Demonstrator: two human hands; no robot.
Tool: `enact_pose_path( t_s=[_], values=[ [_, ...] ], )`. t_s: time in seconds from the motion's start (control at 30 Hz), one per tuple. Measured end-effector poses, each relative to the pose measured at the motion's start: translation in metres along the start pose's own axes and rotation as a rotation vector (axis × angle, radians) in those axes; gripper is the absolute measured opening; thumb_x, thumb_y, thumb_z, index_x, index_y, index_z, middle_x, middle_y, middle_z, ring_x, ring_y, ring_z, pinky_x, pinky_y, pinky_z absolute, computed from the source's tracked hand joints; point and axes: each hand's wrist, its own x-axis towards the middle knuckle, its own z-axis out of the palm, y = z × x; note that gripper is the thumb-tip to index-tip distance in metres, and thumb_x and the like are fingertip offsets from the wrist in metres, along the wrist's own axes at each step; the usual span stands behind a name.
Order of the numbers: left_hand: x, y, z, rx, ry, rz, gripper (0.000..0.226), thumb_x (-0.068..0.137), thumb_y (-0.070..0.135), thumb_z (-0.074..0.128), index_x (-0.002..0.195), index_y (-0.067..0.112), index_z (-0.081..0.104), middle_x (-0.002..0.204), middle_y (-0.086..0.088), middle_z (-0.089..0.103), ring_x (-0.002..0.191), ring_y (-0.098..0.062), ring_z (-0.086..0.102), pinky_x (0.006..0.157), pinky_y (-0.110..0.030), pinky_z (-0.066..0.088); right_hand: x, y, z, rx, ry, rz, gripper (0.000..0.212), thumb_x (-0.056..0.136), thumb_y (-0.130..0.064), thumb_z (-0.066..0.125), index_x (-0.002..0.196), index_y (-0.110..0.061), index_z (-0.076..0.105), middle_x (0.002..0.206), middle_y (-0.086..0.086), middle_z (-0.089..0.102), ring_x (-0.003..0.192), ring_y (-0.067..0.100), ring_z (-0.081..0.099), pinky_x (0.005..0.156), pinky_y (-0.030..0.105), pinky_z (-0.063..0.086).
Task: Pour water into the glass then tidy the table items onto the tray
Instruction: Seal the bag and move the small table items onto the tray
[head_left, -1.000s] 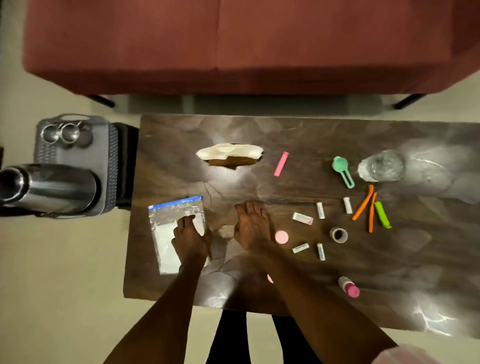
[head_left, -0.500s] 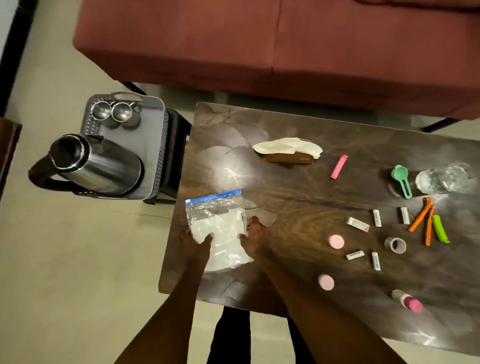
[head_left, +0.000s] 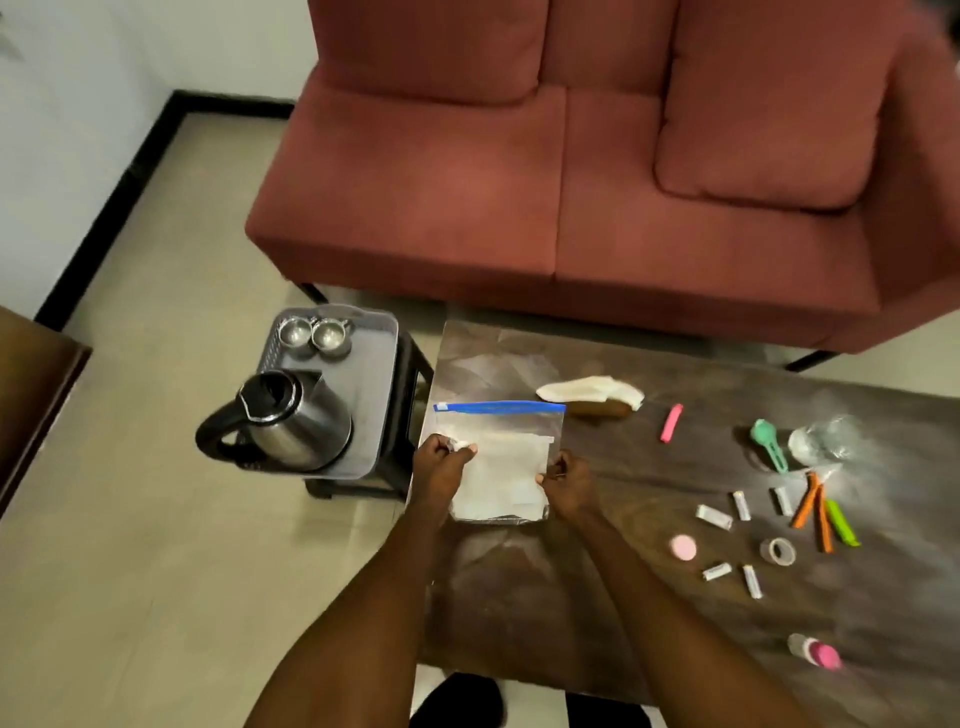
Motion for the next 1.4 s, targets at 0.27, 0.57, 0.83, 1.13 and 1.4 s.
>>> enact_pose_path(
  t_s=[0.27,0.57,0.83,1.13,1.4],
  values=[
    [-0.06,0.197,0.03,-0.021,-0.135,0.304,0.018,0.074,-0.001,0.074,0.086,0.007,0.063,0.075,-0.004,0.063,0.061,-0.017,0.055,0.053,-0.022,0.046,-0.014,-0.147,-0.14,0.104,0.222,-0.219,0.013,0.082,-0.003,0.073,0.092,0.0,0.065,0.093,0.017,0.069,0.085,0.024,0.06,0.087,0.041,0.052],
    [-0.205,0.439,0.085,-0.315,-0.214,0.792,0.028,0.08,0.022,0.078,0.097,0.006,0.062,0.091,-0.013,0.068,0.073,-0.021,0.059,0.066,-0.036,0.05,-0.075,-0.313,-0.351,0.163,0.46,-0.628,0.013,0.083,0.0,0.071,0.093,0.006,0.065,0.083,0.008,0.063,0.072,0.013,0.054,0.061,0.015,0.043],
    [-0.307,0.565,0.118,-0.433,-0.219,1.136,0.01,0.087,0.024,0.071,0.085,0.014,0.071,0.085,-0.01,0.073,0.077,-0.02,0.066,0.08,-0.045,0.057,-0.127,-0.4,-0.482,0.122,0.551,-0.788,0.01,0.08,-0.01,0.071,0.083,-0.01,0.061,0.084,0.003,0.064,0.081,0.019,0.058,0.068,0.028,0.046],
    [-0.342,0.574,0.14,-0.456,-0.303,1.153,0.008,0.093,0.011,0.062,0.093,0.005,0.066,0.084,-0.007,0.076,0.086,-0.023,0.074,0.077,-0.037,0.06,-0.171,-0.454,-0.523,-0.065,0.849,-1.092,0.057,0.086,-0.027,0.068,0.138,-0.016,0.047,0.136,0.004,0.054,0.123,0.022,0.052,0.104,0.037,0.041],
    [-0.355,0.563,0.143,-0.342,-0.284,1.273,0.006,0.089,0.007,0.065,0.09,0.01,0.071,0.087,-0.008,0.07,0.084,-0.02,0.066,0.08,-0.034,0.057,-0.192,-0.492,-0.495,-0.212,0.592,-1.265,0.027,0.092,-0.028,0.067,0.119,-0.023,0.069,0.101,-0.002,0.072,0.1,0.015,0.064,0.103,0.052,0.044]
  ],
)
